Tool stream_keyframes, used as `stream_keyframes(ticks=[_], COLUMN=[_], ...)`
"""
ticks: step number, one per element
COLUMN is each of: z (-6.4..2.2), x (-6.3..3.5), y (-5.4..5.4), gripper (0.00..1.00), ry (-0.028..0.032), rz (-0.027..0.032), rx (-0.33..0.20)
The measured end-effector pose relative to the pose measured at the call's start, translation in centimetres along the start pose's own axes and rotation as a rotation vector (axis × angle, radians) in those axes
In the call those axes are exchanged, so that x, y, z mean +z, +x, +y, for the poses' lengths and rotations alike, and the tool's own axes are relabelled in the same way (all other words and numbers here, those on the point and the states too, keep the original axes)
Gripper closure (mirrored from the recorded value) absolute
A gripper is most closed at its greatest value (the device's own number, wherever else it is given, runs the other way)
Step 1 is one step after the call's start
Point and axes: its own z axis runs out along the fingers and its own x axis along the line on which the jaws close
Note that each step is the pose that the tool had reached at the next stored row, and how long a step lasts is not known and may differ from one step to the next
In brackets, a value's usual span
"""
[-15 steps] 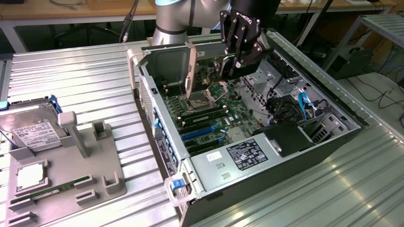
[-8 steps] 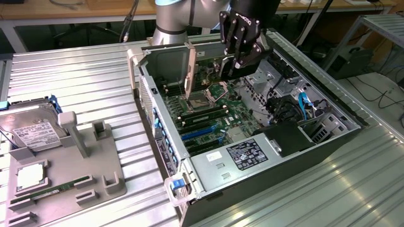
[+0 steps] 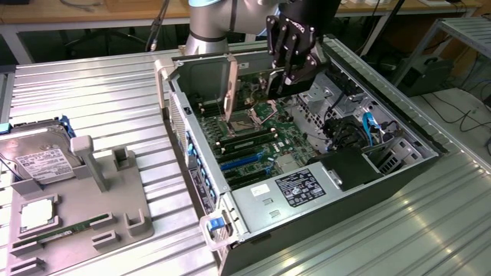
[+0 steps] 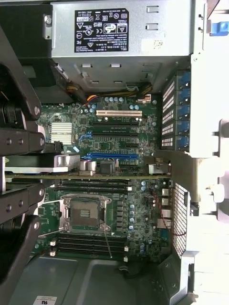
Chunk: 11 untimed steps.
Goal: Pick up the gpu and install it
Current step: 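Insert the gpu into the slot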
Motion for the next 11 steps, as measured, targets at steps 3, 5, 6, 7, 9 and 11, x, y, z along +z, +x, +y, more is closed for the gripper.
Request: stream_keyframes(ticks=[3,5,6,7,9,11], z=[0.00,0.00,0.00,0.00,0.00,0.00], x=[0.16,0.26,0.30,0.33,0.40,0.49], y=[0.00,0.00,0.00,0.00,0.00,0.00], gripper=[0.72,0.72,0.72,0.72,0.72,0.72], ry=[0.0000,0.0000,-0.0001,0.0000,0.0000,0.0000], rz=[0.0000,0.0000,0.0001,0.0001,0.0000,0.0000], rx=[0.000,0.000,0.000,0.000,0.000,0.000])
